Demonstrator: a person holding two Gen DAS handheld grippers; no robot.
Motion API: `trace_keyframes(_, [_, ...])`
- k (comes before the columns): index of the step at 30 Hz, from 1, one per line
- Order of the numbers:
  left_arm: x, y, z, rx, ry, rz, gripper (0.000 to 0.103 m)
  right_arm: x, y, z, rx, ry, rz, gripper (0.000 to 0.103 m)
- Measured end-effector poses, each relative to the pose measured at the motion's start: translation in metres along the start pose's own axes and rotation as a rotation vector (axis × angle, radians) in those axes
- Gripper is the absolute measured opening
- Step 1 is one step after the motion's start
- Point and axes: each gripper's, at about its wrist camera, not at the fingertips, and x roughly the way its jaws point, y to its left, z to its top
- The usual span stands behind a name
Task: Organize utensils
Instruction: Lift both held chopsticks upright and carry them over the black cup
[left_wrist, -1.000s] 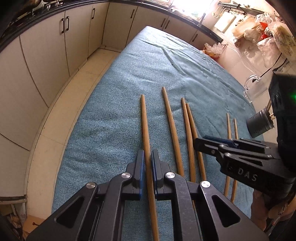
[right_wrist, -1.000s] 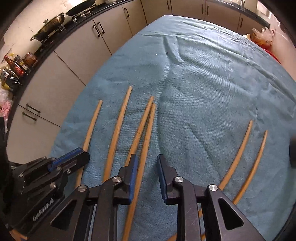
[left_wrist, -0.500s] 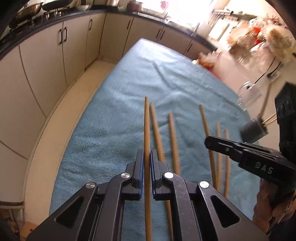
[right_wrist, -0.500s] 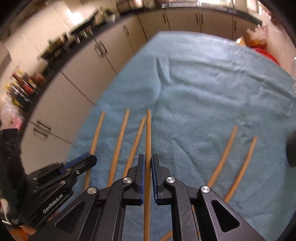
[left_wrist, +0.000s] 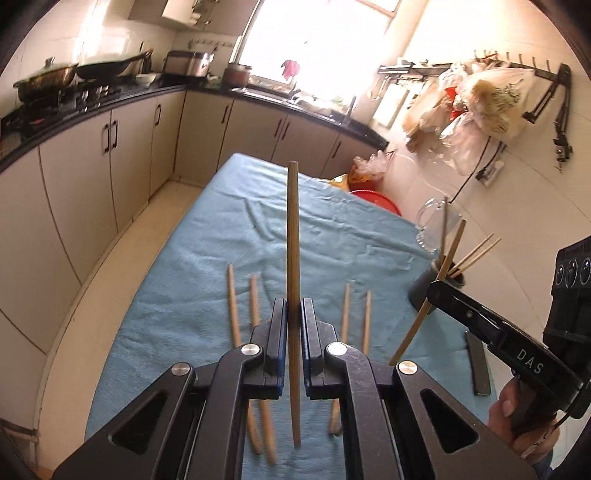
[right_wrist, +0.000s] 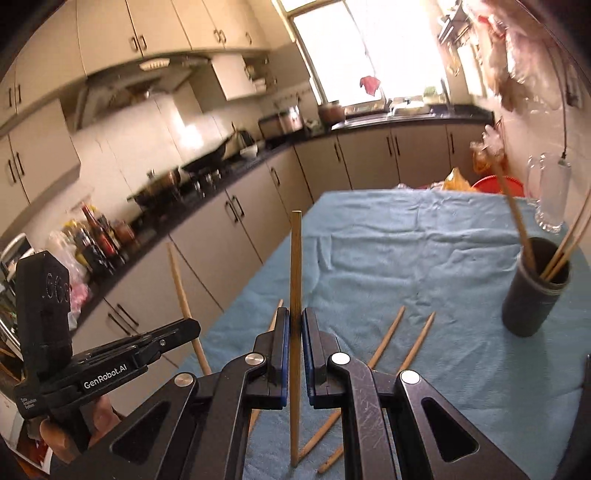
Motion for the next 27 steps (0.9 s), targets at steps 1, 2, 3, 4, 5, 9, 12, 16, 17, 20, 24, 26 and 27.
trace_keyframes(1, [-0.002, -0.004, 0.001, 0.006, -0.005, 0.0, 0.007, -0.004, -0.002, 0.001, 0.007, -0.012, 0.002, 0.007])
trace_keyframes(2, [-0.005, -0.009, 0.002, 0.012, -0.014, 0.001, 0.007, -0.01, -0.004, 0.0, 0.014, -0.026, 0.003, 0.007])
trace_keyframes(3, [-0.007, -0.012, 0.003, 0.019, -0.018, -0.001, 0.007, -0.016, -0.007, 0.0, 0.016, -0.038, 0.003, 0.007])
trace_keyframes(4, [-0.008, -0.016, 0.004, 0.025, -0.019, -0.003, 0.007, -0.022, -0.009, 0.0, 0.015, -0.052, -0.001, 0.007])
trace_keyframes(5, [-0.008, -0.017, 0.005, 0.027, -0.02, -0.002, 0.007, -0.025, -0.011, 0.002, 0.015, -0.059, -0.005, 0.007])
trace_keyframes(9, [-0.008, -0.025, 0.006, 0.043, -0.021, 0.0, 0.007, -0.042, -0.018, 0.003, 0.03, -0.098, -0.015, 0.007])
trace_keyframes(12, [-0.009, -0.032, 0.008, 0.051, -0.02, -0.004, 0.007, -0.055, -0.027, 0.004, 0.051, -0.122, -0.019, 0.007])
trace_keyframes(16, [-0.012, -0.043, 0.008, 0.071, -0.024, -0.008, 0.007, -0.069, -0.039, 0.006, 0.078, -0.155, -0.024, 0.007])
trace_keyframes(17, [-0.013, -0.045, 0.009, 0.076, -0.026, -0.009, 0.007, -0.072, -0.042, 0.006, 0.084, -0.161, -0.024, 0.007])
trace_keyframes(20, [-0.013, -0.053, 0.01, 0.091, -0.028, -0.012, 0.007, -0.08, -0.049, 0.008, 0.099, -0.181, -0.04, 0.007])
trace_keyframes(24, [-0.012, -0.061, 0.012, 0.109, -0.023, -0.018, 0.007, -0.088, -0.062, 0.008, 0.129, -0.197, -0.056, 0.007])
trace_keyframes(26, [-0.012, -0.066, 0.013, 0.119, -0.022, -0.024, 0.007, -0.092, -0.068, 0.009, 0.141, -0.204, -0.062, 0.007])
trace_keyframes(27, [-0.013, -0.068, 0.014, 0.121, -0.023, -0.024, 0.007, -0.095, -0.072, 0.008, 0.149, -0.21, -0.067, 0.007])
